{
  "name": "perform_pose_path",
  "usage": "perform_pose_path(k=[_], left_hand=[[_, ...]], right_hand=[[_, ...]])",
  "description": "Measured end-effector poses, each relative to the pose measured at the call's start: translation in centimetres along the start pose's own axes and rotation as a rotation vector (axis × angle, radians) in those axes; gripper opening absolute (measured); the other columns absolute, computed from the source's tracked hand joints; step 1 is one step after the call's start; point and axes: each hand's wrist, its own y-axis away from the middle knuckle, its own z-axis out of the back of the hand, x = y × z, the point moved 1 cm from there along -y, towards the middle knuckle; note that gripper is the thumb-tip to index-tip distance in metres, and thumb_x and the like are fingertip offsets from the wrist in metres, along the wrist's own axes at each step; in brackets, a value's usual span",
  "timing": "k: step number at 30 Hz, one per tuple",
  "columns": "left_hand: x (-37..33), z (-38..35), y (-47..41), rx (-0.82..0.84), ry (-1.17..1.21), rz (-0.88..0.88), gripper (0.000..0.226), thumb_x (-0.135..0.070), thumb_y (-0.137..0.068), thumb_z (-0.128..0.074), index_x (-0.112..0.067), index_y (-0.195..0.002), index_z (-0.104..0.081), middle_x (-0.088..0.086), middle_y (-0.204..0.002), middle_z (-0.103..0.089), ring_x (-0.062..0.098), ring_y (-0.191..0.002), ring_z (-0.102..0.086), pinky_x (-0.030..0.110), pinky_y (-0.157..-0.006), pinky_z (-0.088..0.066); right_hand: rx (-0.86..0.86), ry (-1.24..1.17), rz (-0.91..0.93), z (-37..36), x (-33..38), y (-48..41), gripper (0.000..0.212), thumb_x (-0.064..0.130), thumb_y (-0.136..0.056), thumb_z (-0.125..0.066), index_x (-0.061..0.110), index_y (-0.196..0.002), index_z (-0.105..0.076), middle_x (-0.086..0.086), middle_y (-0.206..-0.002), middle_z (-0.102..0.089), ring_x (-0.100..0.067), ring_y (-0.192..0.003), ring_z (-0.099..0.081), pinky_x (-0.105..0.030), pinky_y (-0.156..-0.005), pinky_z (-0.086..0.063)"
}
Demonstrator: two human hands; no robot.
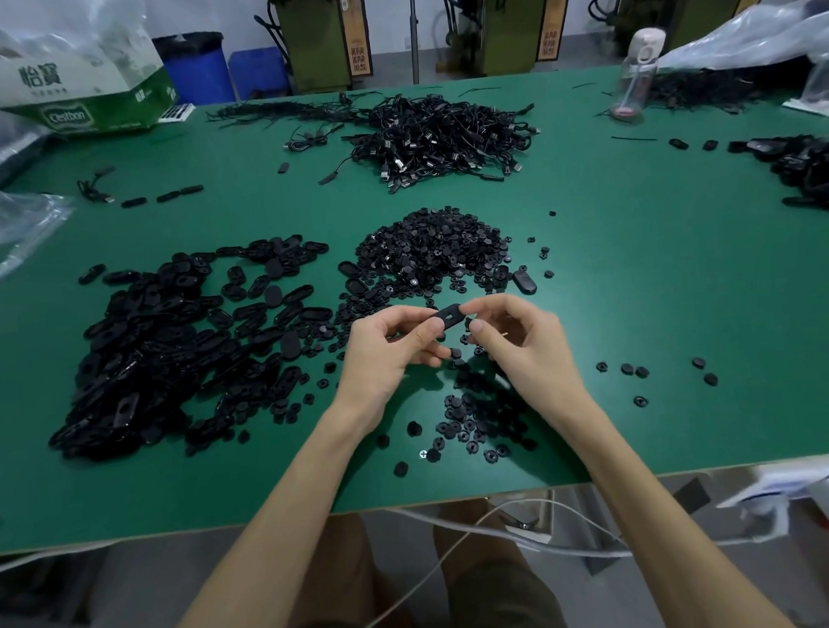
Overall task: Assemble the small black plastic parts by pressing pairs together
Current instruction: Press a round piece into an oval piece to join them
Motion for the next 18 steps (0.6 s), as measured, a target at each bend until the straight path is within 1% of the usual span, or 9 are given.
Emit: perform_pose_path(k=[3, 5, 9, 11, 14, 18], left_hand=[[0.05, -0.05, -0.03, -0.002, -0.006, -0.008, 0.018, -0.01, -0.092, -0.075, -0.001, -0.108, -0.074, 0.011, -0.086, -0.077, 0.023, -0.072, -0.075, 0.024, -0.067, -0.059], [0.1, -0.05, -0.06, -0.002, -0.016, -0.009, 0.018, -0.011, -0.092, -0.075, -0.002, -0.108, -0.075, 0.012, -0.087, -0.077, 0.022, -0.074, -0.075, 0.024, -0.068, -0.059], [0.17, 0.03, -0.11, 0.003, -0.037, -0.006, 0.02, -0.013, -0.092, -0.076, -0.002, -0.108, -0.075, 0.01, -0.088, -0.078, 0.021, -0.075, -0.075, 0.024, -0.069, -0.059], [0.19, 0.0, -0.1, 0.007, -0.046, -0.008, 0.019, -0.012, -0.09, -0.077, -0.002, -0.106, -0.076, 0.011, -0.086, -0.078, 0.02, -0.075, -0.075, 0.024, -0.069, -0.059], [0.14, -0.17, -0.01, 0.026, -0.064, -0.018, 0.013, -0.01, -0.089, -0.078, -0.006, -0.102, -0.077, 0.01, -0.084, -0.078, 0.02, -0.074, -0.075, 0.024, -0.069, -0.059], [0.02, -0.22, 0.09, 0.045, -0.083, -0.032, 0.014, -0.011, -0.087, -0.08, -0.006, -0.1, -0.077, 0.009, -0.081, -0.077, 0.021, -0.073, -0.074, 0.025, -0.07, -0.059]], right_hand=[[-0.021, -0.052, -0.015, -0.09, 0.16, 0.08, 0.016, 0.004, -0.097, -0.067, 0.014, -0.109, -0.068, -0.001, -0.087, -0.07, -0.016, -0.083, -0.072, -0.033, -0.077, -0.057], [-0.037, -0.088, -0.013, -0.1, 0.27, 0.22, 0.017, 0.002, -0.096, -0.067, 0.012, -0.11, -0.064, -0.004, -0.089, -0.07, -0.02, -0.085, -0.073, -0.039, -0.08, -0.059], [-0.043, -0.094, -0.006, -0.21, 0.5, 0.35, 0.021, -0.001, -0.093, -0.07, 0.009, -0.109, -0.063, -0.009, -0.091, -0.069, -0.021, -0.083, -0.072, -0.04, -0.08, -0.059], [-0.04, -0.078, 0.003, -0.29, 0.57, 0.35, 0.021, -0.003, -0.091, -0.07, 0.01, -0.107, -0.064, -0.006, -0.09, -0.069, -0.021, -0.083, -0.071, -0.038, -0.078, -0.059], [-0.039, -0.011, 0.014, -0.37, 0.53, 0.38, 0.024, -0.002, -0.089, -0.071, 0.016, -0.104, -0.066, 0.001, -0.087, -0.07, -0.019, -0.085, -0.07, -0.038, -0.078, -0.058], [-0.029, 0.098, 0.026, -0.69, 0.08, 0.37, 0.026, 0.004, -0.088, -0.072, 0.024, -0.104, -0.066, 0.005, -0.085, -0.071, -0.015, -0.086, -0.07, -0.04, -0.079, -0.057]])
